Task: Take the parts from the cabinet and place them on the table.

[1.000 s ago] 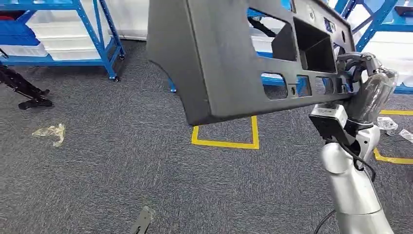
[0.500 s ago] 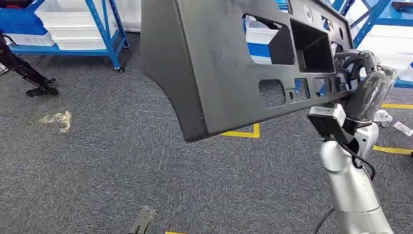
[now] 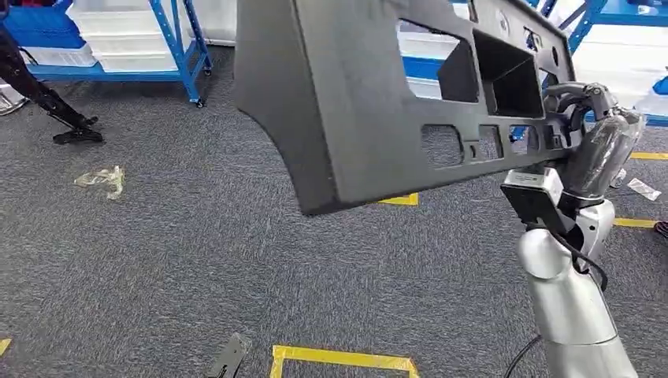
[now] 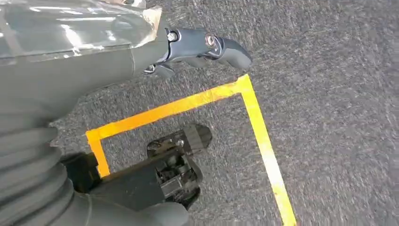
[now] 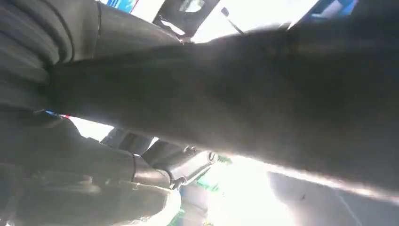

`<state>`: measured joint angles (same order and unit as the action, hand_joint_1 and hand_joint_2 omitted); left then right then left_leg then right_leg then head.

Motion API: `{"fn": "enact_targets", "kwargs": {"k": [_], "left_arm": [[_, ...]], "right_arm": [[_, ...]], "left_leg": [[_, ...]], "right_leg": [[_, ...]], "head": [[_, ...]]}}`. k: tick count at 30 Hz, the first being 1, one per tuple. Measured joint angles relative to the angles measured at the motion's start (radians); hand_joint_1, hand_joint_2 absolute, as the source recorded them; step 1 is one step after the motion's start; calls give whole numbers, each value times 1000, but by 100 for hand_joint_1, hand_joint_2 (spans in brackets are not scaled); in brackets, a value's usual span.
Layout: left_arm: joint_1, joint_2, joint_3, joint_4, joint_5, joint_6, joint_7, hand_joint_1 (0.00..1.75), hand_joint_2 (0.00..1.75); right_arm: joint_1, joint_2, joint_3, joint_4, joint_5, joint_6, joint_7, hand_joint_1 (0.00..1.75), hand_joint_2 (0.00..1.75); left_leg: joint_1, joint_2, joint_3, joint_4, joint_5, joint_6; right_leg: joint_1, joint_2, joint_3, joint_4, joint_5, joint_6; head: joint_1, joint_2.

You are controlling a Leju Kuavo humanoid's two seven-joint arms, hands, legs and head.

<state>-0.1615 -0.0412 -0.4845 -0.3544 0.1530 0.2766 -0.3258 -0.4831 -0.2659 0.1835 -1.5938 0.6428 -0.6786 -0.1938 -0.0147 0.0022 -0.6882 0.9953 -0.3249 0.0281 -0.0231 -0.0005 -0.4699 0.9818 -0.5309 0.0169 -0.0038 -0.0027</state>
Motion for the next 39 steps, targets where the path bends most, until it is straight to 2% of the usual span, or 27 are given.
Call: {"fn": "enact_targets", "kwargs": {"k": [1,2,3,4,5,6,7,9,10,11,13,14,15,16,19,22,28,39], "left_arm": [[2,0,0,0,-2,2,-2,0,175],[3,0,0,0,-4,2,-2,0,175],[4,0,0,0,-4,2,-3,0,175],[4,0,0,0,-4,2,-3,0,175],[5,0,0,0,-4,2,-3,0,175],[6,0,0,0,-4,2,-3,0,175],[6,0,0,0,-5,2,-3,0,175],[6,0,0,0,-5,3,-3,0,175],[5,0,0,0,-6,3,-3,0,175],[5,1,0,0,-6,3,-3,0,175],[5,2,0,0,-6,4,-3,0,175],[6,2,0,0,-6,4,-4,0,175],[5,2,0,0,-7,4,-4,0,175],[6,2,0,0,-7,4,-4,0,175],[6,3,0,0,-7,4,-4,0,175],[6,2,0,0,-7,4,-4,0,175],[6,3,0,0,-8,4,-4,0,175],[8,5,-1,0,-11,5,-4,0,175]], "right_arm": [[6,0,0,-3,-7,-2,2,175,175],[12,0,0,-7,-11,-5,2,175,175],[16,0,0,-11,-13,-6,2,175,175],[21,-1,-1,-13,-13,-7,2,175,175],[27,-2,-2,-14,-13,-8,2,175,175],[33,-2,-3,-14,-13,-9,2,175,175],[39,-2,-3,-14,-13,-9,2,175,175],[43,-3,-5,-16,-18,-11,2,175,175],[43,-4,-7,-20,-21,-12,2,175,175],[42,-6,-10,-24,-24,-13,2,175,175],[43,-7,-10,-26,-28,-15,3,175,175],[46,-9,-10,-28,-29,-15,3,175,175],[47,-11,-11,-30,-28,-16,3,175,175],[48,-12,-11,-30,-29,-16,3,175,175],[50,-12,-11,-30,-29,-16,4,175,175],[51,-12,-11,-30,-29,-16,4,175,175],[51,-12,-12,-30,-28,-16,3,175,175],[54,-11,-13,-28,-40,-16,-13,175,175]], "left_leg": [[5,-2,-10,26,-42,-9],[9,-3,-27,79,-102,-16],[13,-4,-53,158,-161,-25],[18,-4,-80,242,-201,-32],[22,-4,-94,303,-213,-37],[27,-4,-89,320,-203,-41],[32,-4,-58,290,-181,-44],[39,-4,63,116,-126,-48],[42,-7,119,31,-125,-48],[35,-12,133,9,-131,-43],[28,-11,123,6,-130,-28],[30,-11,122,-2,-126,-24],[24,-10,118,0,-124,-21],[20,-10,117,0,-121,-15],[14,-10,107,0,-114,-4],[11,-10,101,1,-109,4],[9,-10,98,1,-105,8],[9,-10,97,1,-103,6]], "right_leg": [[1,-2,-6,0,9,-7],[1,-2,-13,0,17,-17],[1,-2,-19,1,27,-18],[1,-1,-31,2,37,-17],[1,0,-41,3,44,-13],[1,1,-49,3,50,-10],[-2,1,-56,4,55,-8],[-8,4,-62,6,61,2],[-8,3,-63,8,63,5],[-3,3,-72,10,67,12],[-2,3,-76,7,74,24],[5,2,-81,14,64,19],[0,3,-86,9,73,13],[0,2,-85,6,75,15],[-7,2,-89,-1,88,35],[-9,2,-93,-5,95,45],[-11,2,-97,-5,100,52],[-10,2,-100,-2,100,52]], "head": [[-1,0],[-6,0],[-6,0],[-6,0],[-6,0],[-6,0],[-6,0],[-6,0],[-7,0],[-7,0],[-8,0],[-3,0],[-1,0],[0,0],[0,0],[0,0],[0,0],[0,0]]}}
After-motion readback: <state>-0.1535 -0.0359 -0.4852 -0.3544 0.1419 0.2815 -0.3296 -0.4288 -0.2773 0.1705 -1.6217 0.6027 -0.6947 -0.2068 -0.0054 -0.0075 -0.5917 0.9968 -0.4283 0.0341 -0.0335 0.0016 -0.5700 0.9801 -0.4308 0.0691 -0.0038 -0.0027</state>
